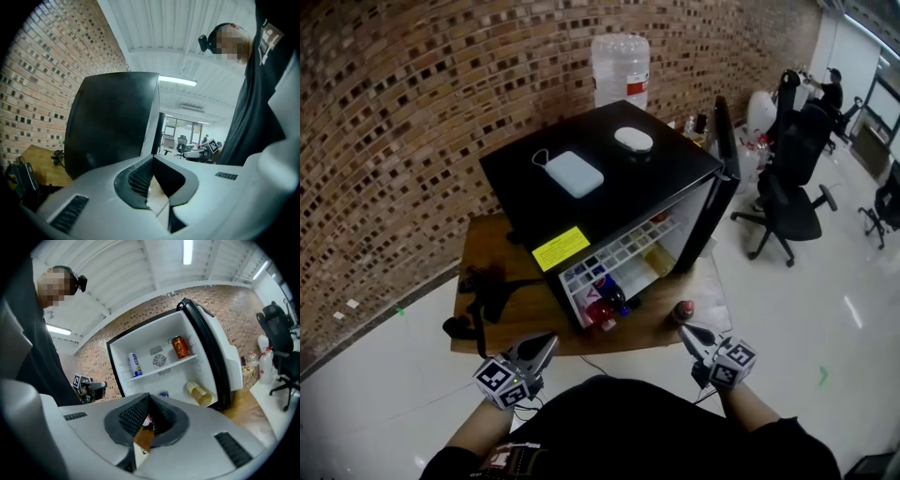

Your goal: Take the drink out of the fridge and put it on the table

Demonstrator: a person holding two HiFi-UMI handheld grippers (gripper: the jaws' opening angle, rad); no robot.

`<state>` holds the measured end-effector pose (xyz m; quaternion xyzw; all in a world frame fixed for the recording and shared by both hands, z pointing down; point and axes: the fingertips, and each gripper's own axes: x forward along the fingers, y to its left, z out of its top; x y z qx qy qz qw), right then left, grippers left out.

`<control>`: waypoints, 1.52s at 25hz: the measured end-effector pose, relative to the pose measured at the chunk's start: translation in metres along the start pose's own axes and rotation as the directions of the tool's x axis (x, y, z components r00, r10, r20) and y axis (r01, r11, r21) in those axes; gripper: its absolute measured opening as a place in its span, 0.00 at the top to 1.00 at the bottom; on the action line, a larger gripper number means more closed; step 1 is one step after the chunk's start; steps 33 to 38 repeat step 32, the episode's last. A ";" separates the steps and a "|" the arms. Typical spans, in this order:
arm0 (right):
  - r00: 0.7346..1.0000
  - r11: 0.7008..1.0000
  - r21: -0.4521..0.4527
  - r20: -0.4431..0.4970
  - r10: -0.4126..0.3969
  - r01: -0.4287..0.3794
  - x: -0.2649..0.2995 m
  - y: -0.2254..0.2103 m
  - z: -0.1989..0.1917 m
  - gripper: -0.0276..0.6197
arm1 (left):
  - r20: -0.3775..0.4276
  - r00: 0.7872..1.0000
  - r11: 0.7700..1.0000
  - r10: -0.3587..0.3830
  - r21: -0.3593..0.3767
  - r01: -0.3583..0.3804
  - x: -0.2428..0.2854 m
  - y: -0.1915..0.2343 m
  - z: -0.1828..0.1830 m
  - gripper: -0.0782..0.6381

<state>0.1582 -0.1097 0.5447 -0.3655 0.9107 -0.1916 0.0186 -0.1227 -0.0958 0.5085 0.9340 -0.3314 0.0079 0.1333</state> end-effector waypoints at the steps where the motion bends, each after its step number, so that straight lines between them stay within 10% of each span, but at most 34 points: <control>1: 1.000 0.999 0.031 0.009 0.019 -0.019 0.004 0.008 -0.004 0.94 | 0.002 1.000 1.000 0.001 -0.001 -0.001 -0.001 0.000 -0.002 0.89; 38: 0.990 0.994 -0.037 -0.099 0.098 -0.102 0.026 0.034 -0.018 0.94 | -0.011 1.000 1.000 0.006 0.023 -0.006 -0.009 -0.010 -0.008 0.89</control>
